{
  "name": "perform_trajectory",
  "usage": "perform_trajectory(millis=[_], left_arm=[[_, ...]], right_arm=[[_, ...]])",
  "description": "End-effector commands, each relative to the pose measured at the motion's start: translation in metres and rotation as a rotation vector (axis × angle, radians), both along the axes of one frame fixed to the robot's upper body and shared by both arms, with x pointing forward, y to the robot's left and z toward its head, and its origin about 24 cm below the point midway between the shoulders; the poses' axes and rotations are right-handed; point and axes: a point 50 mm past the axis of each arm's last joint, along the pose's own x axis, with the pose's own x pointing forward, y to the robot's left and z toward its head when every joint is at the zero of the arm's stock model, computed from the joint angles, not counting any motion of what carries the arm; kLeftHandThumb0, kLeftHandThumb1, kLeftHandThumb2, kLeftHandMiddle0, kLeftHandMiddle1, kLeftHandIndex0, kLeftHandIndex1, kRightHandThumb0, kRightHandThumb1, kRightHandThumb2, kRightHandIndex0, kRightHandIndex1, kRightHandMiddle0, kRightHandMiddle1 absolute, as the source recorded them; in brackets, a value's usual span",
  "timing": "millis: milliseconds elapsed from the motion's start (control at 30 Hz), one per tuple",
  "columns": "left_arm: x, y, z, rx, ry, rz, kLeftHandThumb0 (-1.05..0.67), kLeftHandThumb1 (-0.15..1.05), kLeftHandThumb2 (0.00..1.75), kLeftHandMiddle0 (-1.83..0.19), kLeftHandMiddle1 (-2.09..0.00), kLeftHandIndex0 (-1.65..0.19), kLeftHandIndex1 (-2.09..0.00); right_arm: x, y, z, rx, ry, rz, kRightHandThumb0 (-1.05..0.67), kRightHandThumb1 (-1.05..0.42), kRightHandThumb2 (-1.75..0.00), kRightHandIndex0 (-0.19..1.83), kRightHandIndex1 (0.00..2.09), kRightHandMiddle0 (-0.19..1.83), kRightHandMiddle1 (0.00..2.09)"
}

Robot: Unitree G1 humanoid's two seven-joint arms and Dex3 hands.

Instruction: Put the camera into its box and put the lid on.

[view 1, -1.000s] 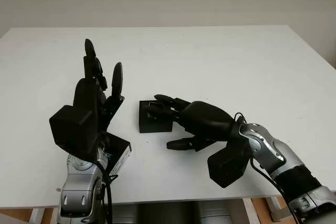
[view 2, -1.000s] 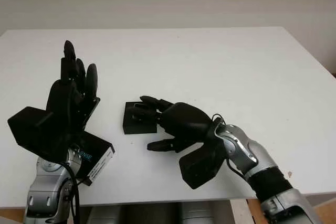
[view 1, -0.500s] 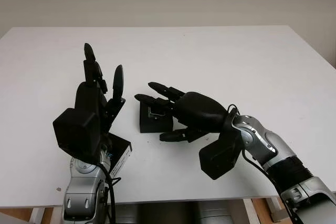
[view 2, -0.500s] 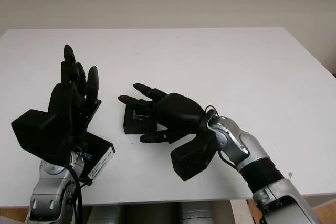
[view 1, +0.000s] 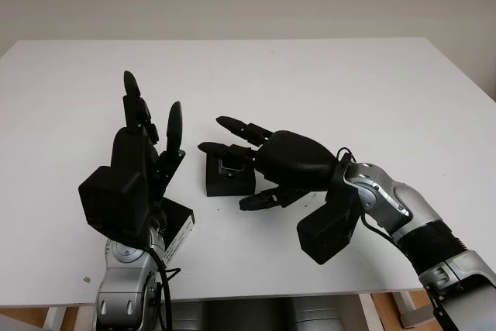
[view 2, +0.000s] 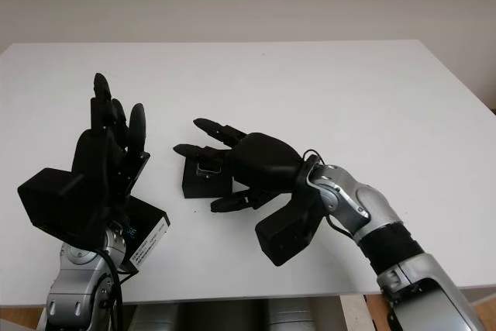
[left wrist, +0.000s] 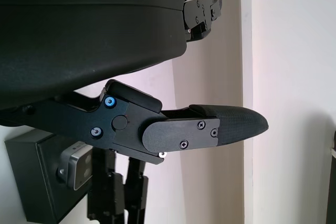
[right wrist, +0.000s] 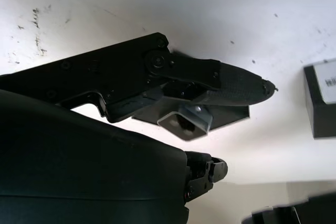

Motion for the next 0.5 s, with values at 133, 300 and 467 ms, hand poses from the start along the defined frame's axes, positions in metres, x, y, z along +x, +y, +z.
perform_trajectory(millis=[133,300,467], left_arm=[[-0.005,-0.002,0.006,0.004,-0.027,-0.008,-0.74,1.05,0.5,0.19,0.0,0.19,-0.01],[-0.01,-0.002,0.007,0.019,-0.018,-0.014,-0.75,1.05,0.5,0.19,0.0,0.19,-0.01],[-0.014,-0.004,0.007,0.02,-0.015,-0.02,-0.77,1.05,0.51,0.19,0.0,0.19,-0.01]], right_arm=[[0.008,0.007,-0.009,-0.063,0.005,-0.03,-0.89,-1.05,-0.65,-0.13,0.05,0.13,0.08],[0.012,0.01,-0.019,-0.086,0.028,-0.062,-0.88,-1.05,-0.6,-0.11,0.06,0.15,0.08],[0.016,0.013,-0.027,-0.084,0.066,-0.078,-0.88,-1.05,-0.59,-0.1,0.06,0.18,0.08]])
